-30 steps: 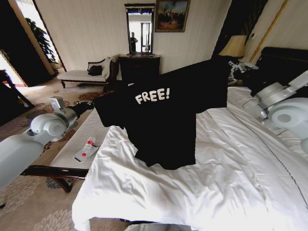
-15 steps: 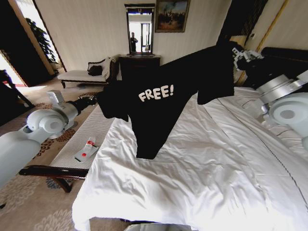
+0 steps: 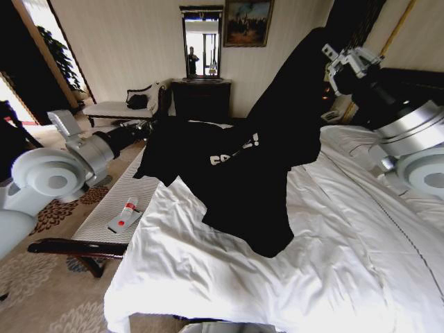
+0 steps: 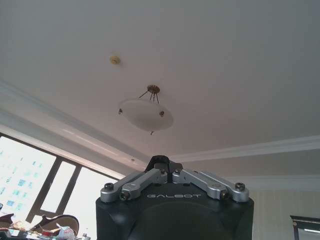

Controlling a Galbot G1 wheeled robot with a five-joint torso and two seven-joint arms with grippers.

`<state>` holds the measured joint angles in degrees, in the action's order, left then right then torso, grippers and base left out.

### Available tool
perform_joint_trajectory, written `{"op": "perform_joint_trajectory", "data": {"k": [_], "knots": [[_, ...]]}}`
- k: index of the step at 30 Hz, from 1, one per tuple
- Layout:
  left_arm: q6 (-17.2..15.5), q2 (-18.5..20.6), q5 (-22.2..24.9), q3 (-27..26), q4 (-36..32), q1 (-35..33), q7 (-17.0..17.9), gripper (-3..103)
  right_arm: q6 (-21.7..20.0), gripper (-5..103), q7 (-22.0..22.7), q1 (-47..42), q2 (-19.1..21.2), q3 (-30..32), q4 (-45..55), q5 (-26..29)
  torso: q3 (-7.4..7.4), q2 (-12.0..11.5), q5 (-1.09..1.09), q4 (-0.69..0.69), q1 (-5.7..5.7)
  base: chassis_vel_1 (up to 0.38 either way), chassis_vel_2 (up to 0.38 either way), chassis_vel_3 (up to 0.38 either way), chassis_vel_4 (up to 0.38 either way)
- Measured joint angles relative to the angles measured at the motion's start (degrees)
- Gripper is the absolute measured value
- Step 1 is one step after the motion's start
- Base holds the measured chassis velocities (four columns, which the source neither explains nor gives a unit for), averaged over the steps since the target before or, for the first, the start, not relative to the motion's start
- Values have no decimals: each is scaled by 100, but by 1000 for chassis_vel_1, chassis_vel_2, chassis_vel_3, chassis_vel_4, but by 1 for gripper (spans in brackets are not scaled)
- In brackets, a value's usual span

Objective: Fold the clothes on the bed.

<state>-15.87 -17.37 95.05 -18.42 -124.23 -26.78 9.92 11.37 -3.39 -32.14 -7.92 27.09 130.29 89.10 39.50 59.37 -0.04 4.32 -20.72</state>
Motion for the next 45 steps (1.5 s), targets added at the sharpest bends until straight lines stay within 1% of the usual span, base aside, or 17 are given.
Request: {"op": "perform_joint_trajectory", "data": {"k": [3, 10, 13, 16, 18, 21, 23, 25, 27, 29, 31, 32, 35, 38, 40, 41, 45], "knots": [[27, 219, 501, -533, -40, 150, 9, 0, 51, 0, 47, 495, 175, 24, 167, 400, -1, 0, 0, 0, 1, 0, 0, 0, 0], [43, 455, 894, -730, 148, 538, 4, 0, 59, 0, 7, 1098, 332, 24, 60, 736, -1, 0, 0, 0, 1, 0, 0, 0, 0], [44, 463, 850, -572, 200, 642, -26, 0, 59, 0, -1, 1156, 339, 4, -16, 769, -1, 1, 1, 1, 1, 0, 0, 0, 0], [24, 256, 261, -153, 351, 546, -106, 0, 37, 0, -39, 913, 126, -211, -251, 370, -2, 1, 1, 1, 2, 0, 0, 0, 0], [23, 204, 128, -73, 395, 502, -122, 0, 13, 0, -51, 876, 70, -272, -319, 292, -1, 1, 1, 0, 1, 0, 0, 0, 0], [38, -153, -516, 735, 744, 526, -244, 0, -142, 0, -211, 945, -293, -891, -929, -93, 2, -1, 2, -1, -1, 0, 0, 0, 0], [38, -227, -608, 985, 848, 629, -265, 0, -163, 0, -272, 1066, -372, -1151, -1102, -170, 1, -1, -2, 3, -2, 0, 0, 0, 0], [38, -460, -886, 1684, 1158, 1012, -313, 0, -193, 0, -417, 1599, -664, -2177, -1601, -400, 1, -1, 1, 6, -1, 0, 0, 0, 0], [41, -718, -1145, 2330, 1535, 1417, -325, 0, -161, 0, -440, 2348, -1103, -3279, -2130, -638, 1, -1, 5, 1, -1, 0, 0, 0, 0], [39, -802, -1234, 2518, 1653, 1522, -325, 0, -128, 0, -426, 2510, -1237, -3525, -2273, -698, 1, -1, 6, 1, -1, 0, 0, 0, 0], [48, -1095, -1570, 3049, 2083, 1843, -320, 0, 44, 0, -270, 3087, -1835, -4282, -2834, -924, 3, -3, 1, 0, -3, 0, 0, 0, 0], [48, -1095, -1570, 3049, 2083, 1843, -320, 0, 44, 0, -270, 3087, -1835, -4282, -2834, -924, 3, -3, 1, 0, -3, 0, 0, 0, 0], [70, -1263, -1649, 3275, 2384, 2168, -308, 0, 204, 0, -43, 3803, -2507, -4818, -3424, -999, 3, -3, -1, -1, -4, 0, 0, 0, 0], [82, -1218, -1573, 3243, 2456, 2325, -306, 0, 251, 0, -5, 4163, -2779, -4988, -3633, -1001, 2, -3, -2, 4, -4, 0, 0, 0, 0], [85, -957, -1367, 3001, 2491, 2443, -304, 0, 312, 0, -3, 4615, -3199, -5213, -3912, -1014, -1, -2, 0, 7, -1, 0, 0, 0, 0], [85, -957, -1367, 3001, 2491, 2443, -304, 0, 312, 0, -3, 4615, -3199, -5213, -3912, -1014, -1, -2, 0, 7, -1, 0, 0, 0, 0], [93, -317, -1039, 2497, 2302, 2181, -281, 0, 344, 0, 47, 4946, -3560, -5379, -3973, -960, -1, -1, -5, -9, 0, 0, 0, 0, 0]]}}
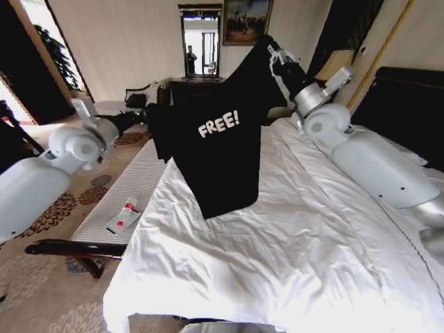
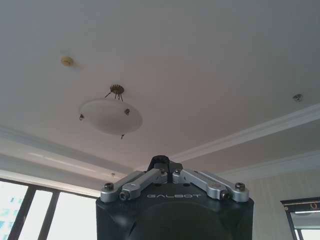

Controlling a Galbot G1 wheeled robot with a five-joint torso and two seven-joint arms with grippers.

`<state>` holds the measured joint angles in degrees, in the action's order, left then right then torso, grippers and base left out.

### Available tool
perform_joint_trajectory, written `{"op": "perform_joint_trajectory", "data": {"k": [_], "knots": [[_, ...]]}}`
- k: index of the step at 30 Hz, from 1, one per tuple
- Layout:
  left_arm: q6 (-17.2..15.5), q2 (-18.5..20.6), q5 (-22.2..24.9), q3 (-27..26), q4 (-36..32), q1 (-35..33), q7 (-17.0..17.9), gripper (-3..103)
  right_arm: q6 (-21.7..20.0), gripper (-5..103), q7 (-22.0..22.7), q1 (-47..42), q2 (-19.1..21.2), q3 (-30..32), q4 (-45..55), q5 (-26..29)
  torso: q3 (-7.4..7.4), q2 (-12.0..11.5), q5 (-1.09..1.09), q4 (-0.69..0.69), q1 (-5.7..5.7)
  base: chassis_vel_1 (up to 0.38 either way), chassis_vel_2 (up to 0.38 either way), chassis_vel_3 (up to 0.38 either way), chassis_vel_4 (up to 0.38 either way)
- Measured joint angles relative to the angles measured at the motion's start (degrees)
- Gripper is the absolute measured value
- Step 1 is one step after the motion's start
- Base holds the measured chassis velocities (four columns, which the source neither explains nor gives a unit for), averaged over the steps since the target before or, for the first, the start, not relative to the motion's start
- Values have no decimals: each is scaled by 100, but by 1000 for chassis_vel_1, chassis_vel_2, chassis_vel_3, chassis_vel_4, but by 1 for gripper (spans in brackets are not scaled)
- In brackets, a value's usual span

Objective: Fold the clothes on the bed.

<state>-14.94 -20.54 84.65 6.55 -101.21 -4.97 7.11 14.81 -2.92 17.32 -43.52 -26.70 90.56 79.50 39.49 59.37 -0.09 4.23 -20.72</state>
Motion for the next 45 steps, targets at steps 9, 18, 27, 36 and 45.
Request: {"op": "perform_joint_trajectory", "data": {"k": [9, 18, 27, 36, 45], "knots": [[-51, 726, 735, -1046, -1369, -973, 254, 0, -217, 0, 501, -860, 1179, 892, 1661, 142, 0, 0, 10, 13, 0, 0, 0, 0, 0], [-175, 1098, 1985, -1841, -2559, -699, 656, 0, -122, 0, 975, -2016, 3525, 2417, 4087, 875, -2, 2, 7, 7, 4, 0, 0, 0, 0], [-365, 1496, 2616, -2416, -2616, -420, 991, 0, -300, 0, 1467, -1539, 4332, 2908, 4884, 1571, 0, 2, 7, 10, 1, 0, 0, 0, 0], [-1019, 1252, 1996, -1633, -2679, -916, 1370, 0, -1002, 0, 2495, -2031, 3939, 2621, 4516, 1052, 0, 2, 3, 8, 2, 0, 0, 0, 0], [-1207, -510, -438, 2027, -1199, -914, 1290, 0, -1261, 0, 2249, -3873, 2019, 1625, 2250, -538, 4, -4, 9, 9, -4, 0, 0, 0, 0]]}}
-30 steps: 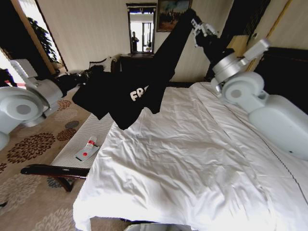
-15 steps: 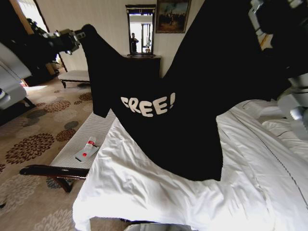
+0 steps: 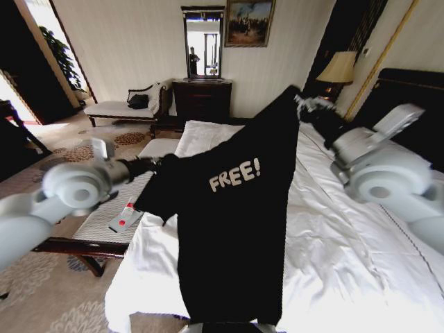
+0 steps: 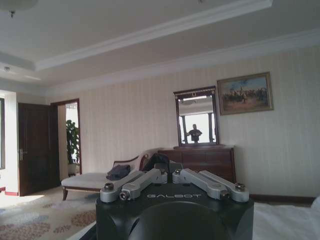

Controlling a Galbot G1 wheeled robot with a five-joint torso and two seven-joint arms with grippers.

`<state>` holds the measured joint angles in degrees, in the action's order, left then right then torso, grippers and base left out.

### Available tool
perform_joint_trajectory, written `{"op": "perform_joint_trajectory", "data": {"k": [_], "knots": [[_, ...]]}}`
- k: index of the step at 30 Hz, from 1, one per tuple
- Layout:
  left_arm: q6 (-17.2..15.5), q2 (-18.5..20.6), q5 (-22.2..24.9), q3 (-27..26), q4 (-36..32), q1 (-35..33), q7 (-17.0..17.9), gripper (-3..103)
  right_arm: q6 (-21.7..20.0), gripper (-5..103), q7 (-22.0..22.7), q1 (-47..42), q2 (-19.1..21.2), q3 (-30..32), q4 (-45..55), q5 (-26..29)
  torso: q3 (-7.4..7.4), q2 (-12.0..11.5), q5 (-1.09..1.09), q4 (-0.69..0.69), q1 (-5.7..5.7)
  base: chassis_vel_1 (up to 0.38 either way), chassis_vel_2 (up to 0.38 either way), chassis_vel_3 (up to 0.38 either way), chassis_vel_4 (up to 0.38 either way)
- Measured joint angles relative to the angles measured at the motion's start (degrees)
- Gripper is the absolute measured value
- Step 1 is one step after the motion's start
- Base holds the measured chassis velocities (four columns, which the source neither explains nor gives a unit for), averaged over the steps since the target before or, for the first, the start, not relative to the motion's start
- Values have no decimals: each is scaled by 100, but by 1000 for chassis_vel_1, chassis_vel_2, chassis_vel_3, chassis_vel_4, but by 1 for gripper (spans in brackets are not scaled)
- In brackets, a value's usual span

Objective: Fold the clothes on the bed.

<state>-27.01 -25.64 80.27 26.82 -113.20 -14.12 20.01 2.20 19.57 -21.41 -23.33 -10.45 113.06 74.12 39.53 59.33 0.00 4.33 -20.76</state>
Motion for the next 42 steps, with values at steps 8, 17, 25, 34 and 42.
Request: {"op": "perform_joint_trajectory", "data": {"k": [8, 17, 25, 34, 42], "knots": [[393, -2275, -1622, 1249, 2471, 131, -252, 0, 438, 0, -538, -212, -1435, -726, -2227, -1023, -3, 2, -2, 1, 3, 0, 0, 0, 0], [776, -3526, -2277, 1271, 4474, 525, -480, 0, 842, 0, -1203, 332, -2755, -943, -4637, -1585, -2, 3, -2, -2, 2, 0, 0, 0, 0], [1114, -4102, -2771, 1123, 5773, 910, -688, 0, 999, 0, -1257, 565, -3351, -790, -5922, -1927, -3, 3, -2, 0, 4, 0, 0, 0, 0], [1244, -4390, -3005, 679, 6346, 971, -746, 0, 931, 0, -1018, 466, -3492, -530, -6265, -2058, -5, 4, -2, -1, 5, 0, 0, 0, 0], [1372, -4588, -3090, 499, 6233, 705, -493, 0, 1040, 0, -1017, 254, -3626, -382, -6563, -2151, -4, 4, -3, 2, 4, 0, 0, 0, 0]]}}
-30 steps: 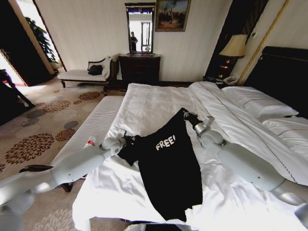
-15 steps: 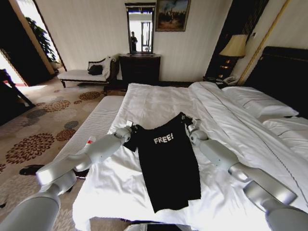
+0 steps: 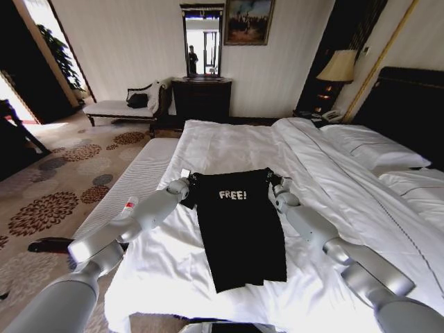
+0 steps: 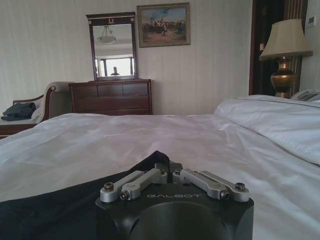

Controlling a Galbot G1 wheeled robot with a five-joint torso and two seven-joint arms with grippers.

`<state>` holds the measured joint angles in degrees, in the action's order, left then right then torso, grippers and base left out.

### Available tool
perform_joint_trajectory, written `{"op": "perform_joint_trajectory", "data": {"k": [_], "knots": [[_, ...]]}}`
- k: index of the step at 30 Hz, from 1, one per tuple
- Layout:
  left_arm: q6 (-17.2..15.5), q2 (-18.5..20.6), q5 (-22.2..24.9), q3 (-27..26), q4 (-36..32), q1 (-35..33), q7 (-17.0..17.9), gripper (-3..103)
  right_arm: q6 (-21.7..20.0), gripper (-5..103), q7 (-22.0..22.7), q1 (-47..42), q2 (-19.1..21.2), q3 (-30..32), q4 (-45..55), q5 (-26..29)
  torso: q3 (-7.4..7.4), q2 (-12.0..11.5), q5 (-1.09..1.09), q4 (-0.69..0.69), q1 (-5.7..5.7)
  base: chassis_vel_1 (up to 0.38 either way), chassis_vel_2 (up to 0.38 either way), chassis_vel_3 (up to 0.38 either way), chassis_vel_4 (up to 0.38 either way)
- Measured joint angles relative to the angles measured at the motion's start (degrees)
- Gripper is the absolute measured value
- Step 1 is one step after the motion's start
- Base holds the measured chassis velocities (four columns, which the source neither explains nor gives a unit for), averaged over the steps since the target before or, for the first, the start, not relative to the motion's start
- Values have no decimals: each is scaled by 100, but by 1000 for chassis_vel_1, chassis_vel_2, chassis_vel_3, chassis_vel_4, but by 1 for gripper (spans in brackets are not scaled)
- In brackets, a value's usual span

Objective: Fold the clothes on the bed.

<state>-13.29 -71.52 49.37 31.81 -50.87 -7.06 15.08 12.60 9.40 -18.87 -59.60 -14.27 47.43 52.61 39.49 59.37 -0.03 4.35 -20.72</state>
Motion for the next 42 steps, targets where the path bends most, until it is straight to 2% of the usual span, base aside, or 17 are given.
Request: {"op": "perform_joint_trajectory", "data": {"k": [9, 13, 14, 16, 18, 20, 22, 24, 27, 28, 30, 31, 34, 36, 38, 39, 42], "knots": [[151, -47, -35, 64, 4, -172, 28, -2, 235, 0, -190, -124, -192, 60, -240, -137, 0, 0, 0, -3, 0, 0, 0, 0, 0], [179, -3, -56, 82, -2, -208, 26, 7, 345, -1, -293, -120, -255, 51, -239, -175, 0, 0, 0, -3, 0, 0, 0, 0, 0], [197, 39, -66, 88, -16, -232, 27, 12, 407, 9, -359, -106, -267, 41, -230, -183, 0, 0, 0, -2, 0, 0, 0, 0, 0], [212, 63, -82, 90, -29, -244, 40, 17, 442, 9, -378, -92, -274, 38, -221, -189, 0, 0, -1, -2, 0, 0, 0, 0, 0], [240, 122, -145, 89, -58, -264, 102, 28, 488, 20, -370, -56, -280, 37, -210, -224, 0, 0, -1, -3, 0, 0, 0, 0, 0], [317, 275, -243, 12, -79, -277, 202, 39, 563, 31, -171, 55, -218, 40, -257, -632, 0, 0, 0, -4, 0, 0, 0, 0, 0], [348, 326, -239, -33, -93, -273, 223, 39, 599, 37, -133, 107, -165, 42, -291, -832, 0, 0, -1, -4, 0, 0, 0, 0, 0], [433, 425, -135, -159, -153, -233, 282, 50, 629, 42, -37, 245, -15, 41, -295, -1079, 0, 0, -2, -2, 0, 0, 0, 0, 0], [470, 517, -20, -232, -272, -215, 342, 55, 607, 53, 114, 309, 95, 56, -172, -1050, 0, 0, -1, 1, 0, 0, 0, 0, 0], [480, 638, 112, -298, -478, -220, 399, 67, 546, 58, 311, 322, 248, 92, 103, -868, 0, -1, -1, 1, 0, 0, 0, 0, 0], [480, 740, 207, -348, -650, -237, 453, 67, 499, 63, 437, 286, 388, 122, 387, -682, 0, 0, -1, -2, -1, 0, 0, 0, 0], [477, 822, 272, -378, -797, -261, 485, 72, 467, 63, 509, 241, 497, 154, 614, -517, 0, 0, -1, -3, 0, 0, 0, 0, 0], [365, 1281, 504, -542, -1552, -503, 624, 88, 382, 80, 664, -39, 968, 283, 1556, 35, 0, 0, -1, 2, -1, 0, 0, 0, 0], [338, 1445, 525, -622, -1750, -608, 638, 88, 372, 80, 678, -115, 1065, 317, 1759, 116, 0, 0, -2, 6, -1, 0, 0, 0, 0], [370, 2599, 184, -1600, -2862, -1694, 529, 97, 363, 96, 622, -431, 1467, 430, 2568, 350, -2, 1, -5, 6, 1, 0, 0, 0, 0], [429, 2947, 39, -1918, -3012, -2124, 509, 99, 381, 96, 590, -578, 1572, 485, 2719, 354, -2, 1, 4, -8, 2, 0, 0, 0, 0], [568, 3394, -130, -2511, -3217, -3041, 529, 100, 481, 100, 647, -1102, 1904, 746, 3148, 347, 0, 0, -3, -17, 1, 18, 23, 8, 24]]}}
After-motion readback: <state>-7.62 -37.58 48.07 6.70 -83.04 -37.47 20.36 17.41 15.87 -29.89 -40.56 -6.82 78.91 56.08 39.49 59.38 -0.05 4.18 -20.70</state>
